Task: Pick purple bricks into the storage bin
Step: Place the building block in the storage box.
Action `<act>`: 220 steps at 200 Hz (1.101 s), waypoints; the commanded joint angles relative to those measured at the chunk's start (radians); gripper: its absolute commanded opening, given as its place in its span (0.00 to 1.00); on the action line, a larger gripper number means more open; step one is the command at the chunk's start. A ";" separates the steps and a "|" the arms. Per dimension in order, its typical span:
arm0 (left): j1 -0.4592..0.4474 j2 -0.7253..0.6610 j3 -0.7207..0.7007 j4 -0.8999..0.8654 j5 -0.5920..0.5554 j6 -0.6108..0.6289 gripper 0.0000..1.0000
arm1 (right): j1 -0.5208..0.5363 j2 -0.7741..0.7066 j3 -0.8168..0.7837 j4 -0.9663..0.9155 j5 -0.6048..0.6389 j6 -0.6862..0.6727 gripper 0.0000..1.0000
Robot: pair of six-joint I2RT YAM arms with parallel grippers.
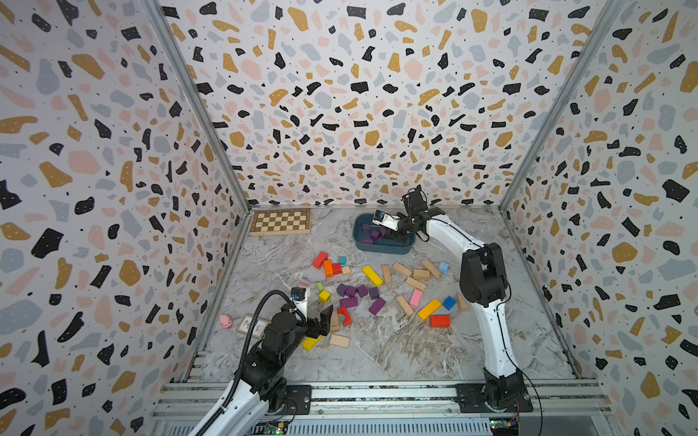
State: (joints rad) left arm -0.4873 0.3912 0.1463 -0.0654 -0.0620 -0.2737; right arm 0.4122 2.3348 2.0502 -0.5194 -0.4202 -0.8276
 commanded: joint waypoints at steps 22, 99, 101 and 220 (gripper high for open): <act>-0.002 -0.011 0.017 0.042 -0.005 0.009 0.99 | 0.013 0.014 -0.001 -0.007 -0.017 0.022 0.24; -0.002 -0.017 0.017 0.039 -0.008 0.010 0.99 | 0.025 0.027 0.007 -0.001 -0.007 0.023 0.27; -0.002 -0.016 0.017 0.039 -0.008 0.010 0.99 | 0.025 0.027 0.007 -0.002 -0.006 0.024 0.27; -0.002 -0.019 0.017 0.039 -0.008 0.008 0.99 | 0.025 0.018 0.018 0.001 0.009 0.021 0.45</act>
State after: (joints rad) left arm -0.4873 0.3817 0.1463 -0.0654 -0.0624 -0.2737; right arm 0.4324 2.3638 2.0495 -0.5152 -0.4141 -0.8104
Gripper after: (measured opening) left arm 0.988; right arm 0.441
